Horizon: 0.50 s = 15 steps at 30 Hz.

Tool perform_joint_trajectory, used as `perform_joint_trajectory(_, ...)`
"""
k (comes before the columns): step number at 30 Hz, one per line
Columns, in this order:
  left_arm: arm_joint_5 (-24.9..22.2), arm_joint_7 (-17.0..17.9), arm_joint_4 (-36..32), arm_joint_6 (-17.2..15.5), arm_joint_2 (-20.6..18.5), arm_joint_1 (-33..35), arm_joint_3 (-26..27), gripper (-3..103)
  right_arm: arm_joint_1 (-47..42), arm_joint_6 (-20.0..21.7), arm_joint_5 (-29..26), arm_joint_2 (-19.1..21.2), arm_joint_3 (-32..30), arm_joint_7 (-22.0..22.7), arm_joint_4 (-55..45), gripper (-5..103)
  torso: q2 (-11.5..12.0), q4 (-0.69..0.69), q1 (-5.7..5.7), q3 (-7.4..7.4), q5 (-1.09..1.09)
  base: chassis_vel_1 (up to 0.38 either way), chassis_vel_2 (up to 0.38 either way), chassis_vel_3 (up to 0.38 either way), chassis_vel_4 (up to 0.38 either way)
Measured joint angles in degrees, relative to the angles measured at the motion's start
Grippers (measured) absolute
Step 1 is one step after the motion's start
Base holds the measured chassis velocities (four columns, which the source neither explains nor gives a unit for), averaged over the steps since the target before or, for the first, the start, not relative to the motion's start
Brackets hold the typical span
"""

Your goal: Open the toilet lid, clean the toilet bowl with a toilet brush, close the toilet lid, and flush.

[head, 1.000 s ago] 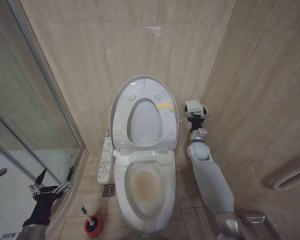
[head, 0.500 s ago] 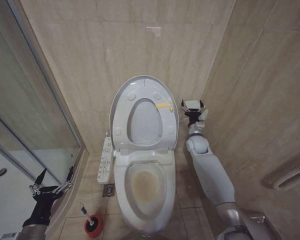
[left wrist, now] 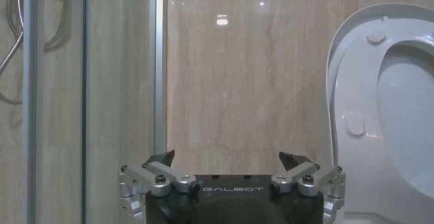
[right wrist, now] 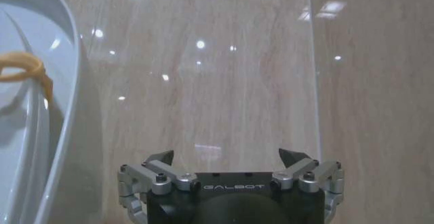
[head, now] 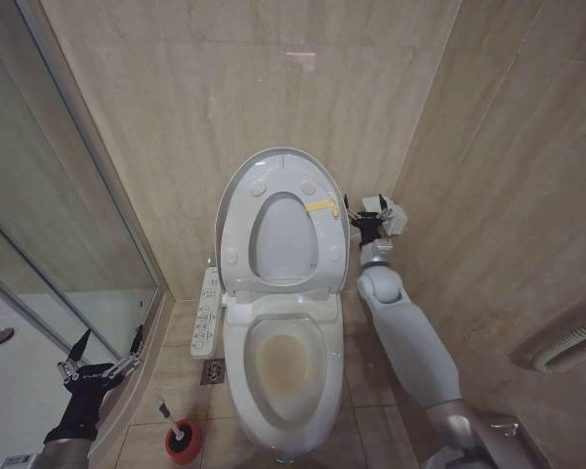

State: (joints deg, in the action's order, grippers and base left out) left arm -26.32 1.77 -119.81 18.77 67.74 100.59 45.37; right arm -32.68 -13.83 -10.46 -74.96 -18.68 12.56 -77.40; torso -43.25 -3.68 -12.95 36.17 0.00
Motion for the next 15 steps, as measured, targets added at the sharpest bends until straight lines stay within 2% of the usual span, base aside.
perform_joint_trajectory(6,0.00,0.00,0.00,0.00,0.00,0.00,0.00,100,-4.07,1.09,-2.66,3.35,0.76,-0.42,-5.61,100,0.00,0.02,0.00,0.00,0.01,0.000,0.000,0.000,0.000)
perform_joint_trajectory(15,0.00,0.00,0.00,0.00,0.00,0.00,0.00,100,-9.33,1.80,-4.05,5.03,1.05,-0.24,-11.19,100,0.00,-0.01,0.00,0.00,0.01,0.000,0.000,0.000,0.000)
